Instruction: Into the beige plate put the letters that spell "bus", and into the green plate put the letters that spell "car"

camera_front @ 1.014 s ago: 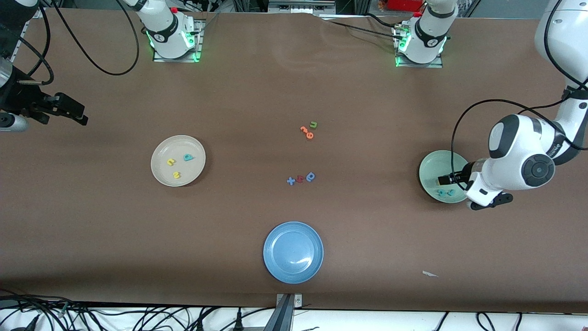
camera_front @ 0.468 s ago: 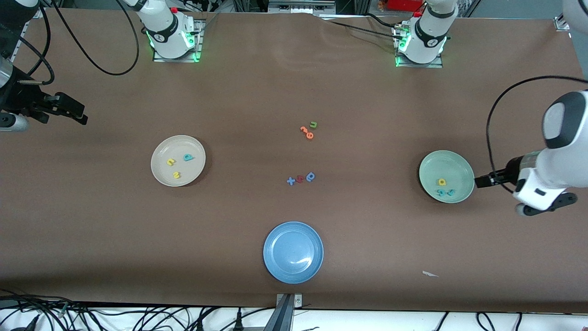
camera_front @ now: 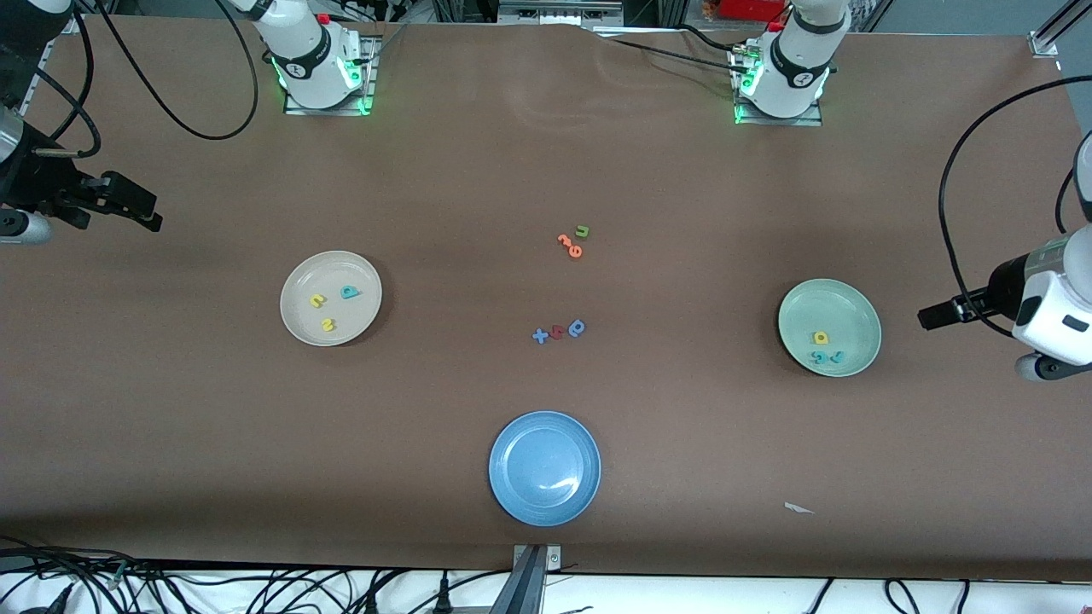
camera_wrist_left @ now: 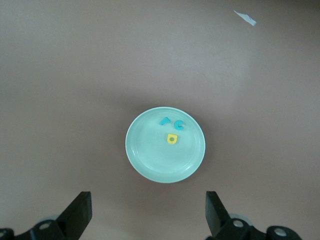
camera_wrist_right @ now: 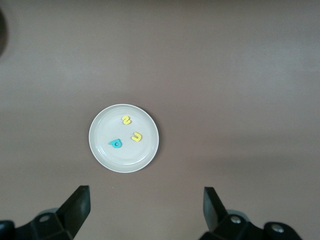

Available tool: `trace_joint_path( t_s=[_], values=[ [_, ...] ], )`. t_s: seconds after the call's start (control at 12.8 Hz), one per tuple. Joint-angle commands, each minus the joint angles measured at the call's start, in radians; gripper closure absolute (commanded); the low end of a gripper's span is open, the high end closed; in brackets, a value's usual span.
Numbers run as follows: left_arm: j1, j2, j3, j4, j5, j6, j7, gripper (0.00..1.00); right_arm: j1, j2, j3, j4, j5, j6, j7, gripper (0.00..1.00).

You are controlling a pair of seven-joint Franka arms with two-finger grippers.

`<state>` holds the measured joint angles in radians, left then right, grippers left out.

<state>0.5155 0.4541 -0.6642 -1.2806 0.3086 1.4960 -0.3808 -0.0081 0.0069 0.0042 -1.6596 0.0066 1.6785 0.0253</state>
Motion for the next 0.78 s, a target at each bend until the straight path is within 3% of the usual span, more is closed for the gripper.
trace_joint_path(
  t_s=[0.0, 0.31, 0.47, 0.7],
  values=[
    [0.0, 0.0, -0.003, 0.061, 0.007, -0.066, 0.132, 0.0, 0.002, -0.001, 0.003, 0.004, -0.017, 0.003, 0.01, 0.0],
    [-0.032, 0.001, 0.032, 0.081, 0.006, -0.068, 0.198, 0.0, 0.002, -0.001, 0.003, 0.004, -0.016, 0.001, 0.012, 0.0],
    [-0.142, -0.011, 0.165, 0.081, -0.034, -0.068, 0.27, 0.0, 0.002, -0.001, 0.003, 0.006, -0.016, 0.001, 0.012, 0.0],
    [-0.328, -0.07, 0.488, 0.081, -0.262, -0.062, 0.315, 0.01, 0.002, -0.001, 0.003, 0.006, -0.016, 0.003, 0.012, 0.0]
  ],
)
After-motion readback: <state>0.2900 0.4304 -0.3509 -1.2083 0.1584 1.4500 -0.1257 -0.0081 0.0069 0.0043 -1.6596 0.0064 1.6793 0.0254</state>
